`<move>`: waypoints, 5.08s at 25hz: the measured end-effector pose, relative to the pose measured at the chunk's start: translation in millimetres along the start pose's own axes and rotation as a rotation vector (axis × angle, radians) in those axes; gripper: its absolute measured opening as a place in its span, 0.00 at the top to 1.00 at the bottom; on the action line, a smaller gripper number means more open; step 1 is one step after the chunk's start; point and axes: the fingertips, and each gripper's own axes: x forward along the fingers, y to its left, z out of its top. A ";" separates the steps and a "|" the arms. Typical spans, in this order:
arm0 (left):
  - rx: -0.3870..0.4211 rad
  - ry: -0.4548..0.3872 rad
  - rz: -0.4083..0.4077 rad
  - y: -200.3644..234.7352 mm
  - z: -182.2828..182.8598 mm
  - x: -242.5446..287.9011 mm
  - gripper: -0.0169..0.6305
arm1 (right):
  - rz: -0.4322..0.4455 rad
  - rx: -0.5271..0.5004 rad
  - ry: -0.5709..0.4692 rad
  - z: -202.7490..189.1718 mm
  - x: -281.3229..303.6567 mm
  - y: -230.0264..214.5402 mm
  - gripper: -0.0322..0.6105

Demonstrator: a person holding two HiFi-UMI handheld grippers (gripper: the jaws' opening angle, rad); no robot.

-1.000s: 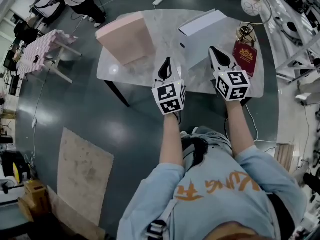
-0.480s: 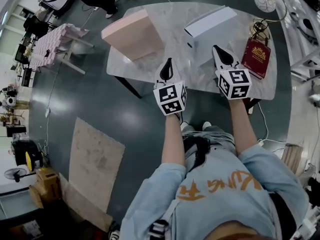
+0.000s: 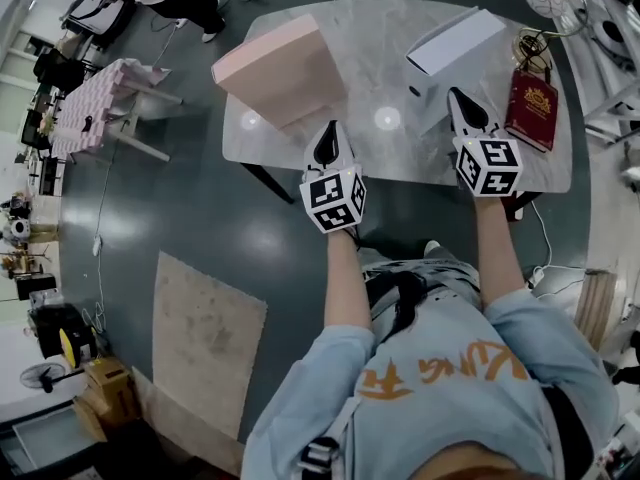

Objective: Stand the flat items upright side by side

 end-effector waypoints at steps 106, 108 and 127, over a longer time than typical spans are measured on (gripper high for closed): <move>0.018 0.338 -0.007 63.7 -57.4 148.1 0.45 | -0.346 -0.024 0.179 -46.9 96.1 -5.7 0.44; 0.002 0.345 -0.004 54.4 -59.7 147.7 0.45 | -0.299 -0.017 0.169 -46.9 96.8 -4.1 0.44; 0.000 0.354 -0.008 -25.5 -69.2 136.5 0.51 | 0.059 0.019 0.146 -45.7 98.8 4.7 0.42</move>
